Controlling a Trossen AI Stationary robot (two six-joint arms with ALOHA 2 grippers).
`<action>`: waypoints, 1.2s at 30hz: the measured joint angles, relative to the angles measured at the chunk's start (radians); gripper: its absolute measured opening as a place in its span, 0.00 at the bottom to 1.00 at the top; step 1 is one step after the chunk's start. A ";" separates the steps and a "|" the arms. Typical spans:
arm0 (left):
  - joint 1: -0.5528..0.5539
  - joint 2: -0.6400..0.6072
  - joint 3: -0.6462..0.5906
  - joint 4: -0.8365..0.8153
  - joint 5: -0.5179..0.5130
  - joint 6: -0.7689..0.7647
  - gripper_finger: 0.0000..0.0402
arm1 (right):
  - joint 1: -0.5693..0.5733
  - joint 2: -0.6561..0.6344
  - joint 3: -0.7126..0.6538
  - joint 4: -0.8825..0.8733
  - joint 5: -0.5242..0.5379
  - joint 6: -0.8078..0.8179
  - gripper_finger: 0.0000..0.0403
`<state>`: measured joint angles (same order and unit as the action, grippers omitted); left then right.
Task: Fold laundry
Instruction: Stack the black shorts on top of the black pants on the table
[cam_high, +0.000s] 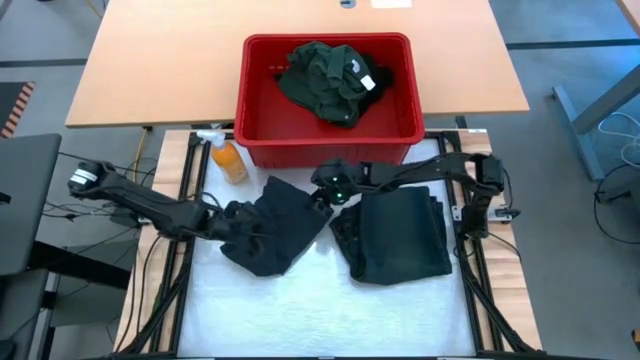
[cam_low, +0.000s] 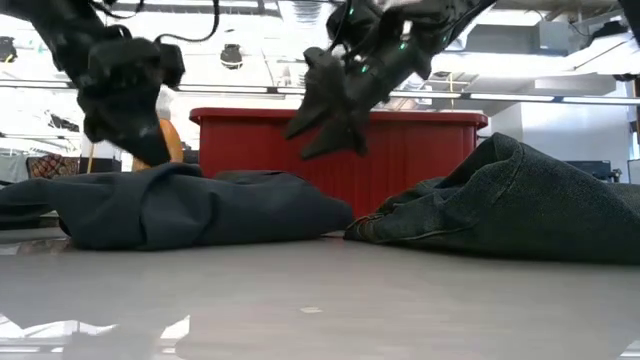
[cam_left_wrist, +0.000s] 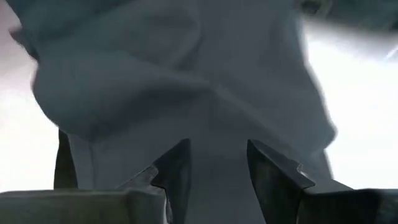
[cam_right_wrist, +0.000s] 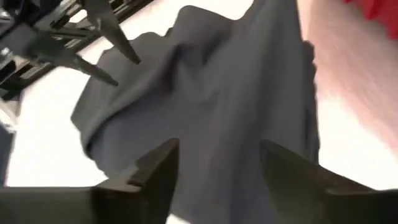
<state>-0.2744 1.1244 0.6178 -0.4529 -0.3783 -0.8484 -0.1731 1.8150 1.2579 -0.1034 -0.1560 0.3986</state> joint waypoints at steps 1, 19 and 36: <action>0.005 0.021 0.000 0.000 0.016 0.003 0.37 | -0.008 0.020 0.000 0.031 0.000 -0.011 0.68; 0.006 0.089 0.000 -0.001 0.069 -0.027 0.38 | -0.026 0.345 0.088 0.177 -0.030 0.070 0.84; 0.008 -0.014 0.000 -0.035 -0.067 -0.050 0.38 | -0.015 0.151 0.143 -0.102 -0.262 0.069 0.11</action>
<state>-0.2668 1.1102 0.6178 -0.4878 -0.4457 -0.8981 -0.1878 1.9656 1.4014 -0.2053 -0.4175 0.4672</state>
